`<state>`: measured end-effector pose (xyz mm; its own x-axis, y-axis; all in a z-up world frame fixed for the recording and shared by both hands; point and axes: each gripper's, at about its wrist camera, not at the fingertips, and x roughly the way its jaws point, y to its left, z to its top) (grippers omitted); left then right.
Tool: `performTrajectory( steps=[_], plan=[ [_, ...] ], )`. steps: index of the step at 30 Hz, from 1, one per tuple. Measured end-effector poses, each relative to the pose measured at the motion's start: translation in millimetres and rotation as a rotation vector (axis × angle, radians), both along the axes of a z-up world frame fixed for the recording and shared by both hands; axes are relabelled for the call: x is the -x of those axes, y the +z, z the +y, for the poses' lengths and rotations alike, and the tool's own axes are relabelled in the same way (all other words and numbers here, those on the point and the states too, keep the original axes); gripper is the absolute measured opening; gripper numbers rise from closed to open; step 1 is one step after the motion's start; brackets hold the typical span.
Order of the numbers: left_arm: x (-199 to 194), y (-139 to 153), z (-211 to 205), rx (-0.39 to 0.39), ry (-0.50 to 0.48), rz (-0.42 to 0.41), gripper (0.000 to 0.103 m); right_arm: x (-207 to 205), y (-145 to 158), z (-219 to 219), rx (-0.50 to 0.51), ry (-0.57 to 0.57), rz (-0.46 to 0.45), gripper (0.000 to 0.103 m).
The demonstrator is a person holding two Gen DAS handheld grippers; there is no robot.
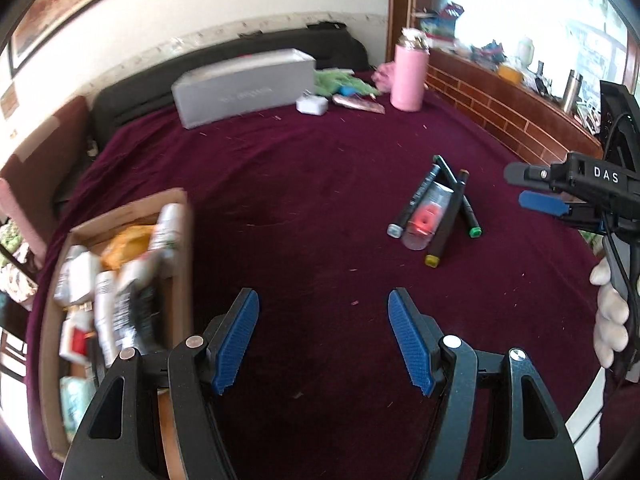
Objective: Organize objects
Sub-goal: 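Move both open tools back to the remaining markers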
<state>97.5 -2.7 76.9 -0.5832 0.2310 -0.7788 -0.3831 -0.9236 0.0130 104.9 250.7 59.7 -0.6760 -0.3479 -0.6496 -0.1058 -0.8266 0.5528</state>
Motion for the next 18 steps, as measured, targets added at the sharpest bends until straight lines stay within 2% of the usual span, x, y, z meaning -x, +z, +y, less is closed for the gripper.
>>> performTrajectory(
  steps=[5, 9, 13, 18],
  plan=[
    [23.7, -12.0, 34.4, -0.013, -0.06, -0.054, 0.061, 4.8, -14.8, 40.4, -0.006, -0.121, 0.01, 0.065],
    [43.1, -18.4, 55.4, -0.001, -0.076, -0.047, 0.061, 8.5, -30.2, 64.5, 0.038, -0.177, 0.019, 0.065],
    [76.2, -31.6, 74.9, 0.048, -0.063, -0.059, 0.061, 8.2, -43.1, 78.0, 0.065, -0.212, 0.025, 0.065],
    [94.7, -37.4, 97.2, 0.007, -0.12, -0.063, 0.061, 12.2, -57.8, 88.7, 0.155, -0.206, -0.022, 0.066]
  ],
)
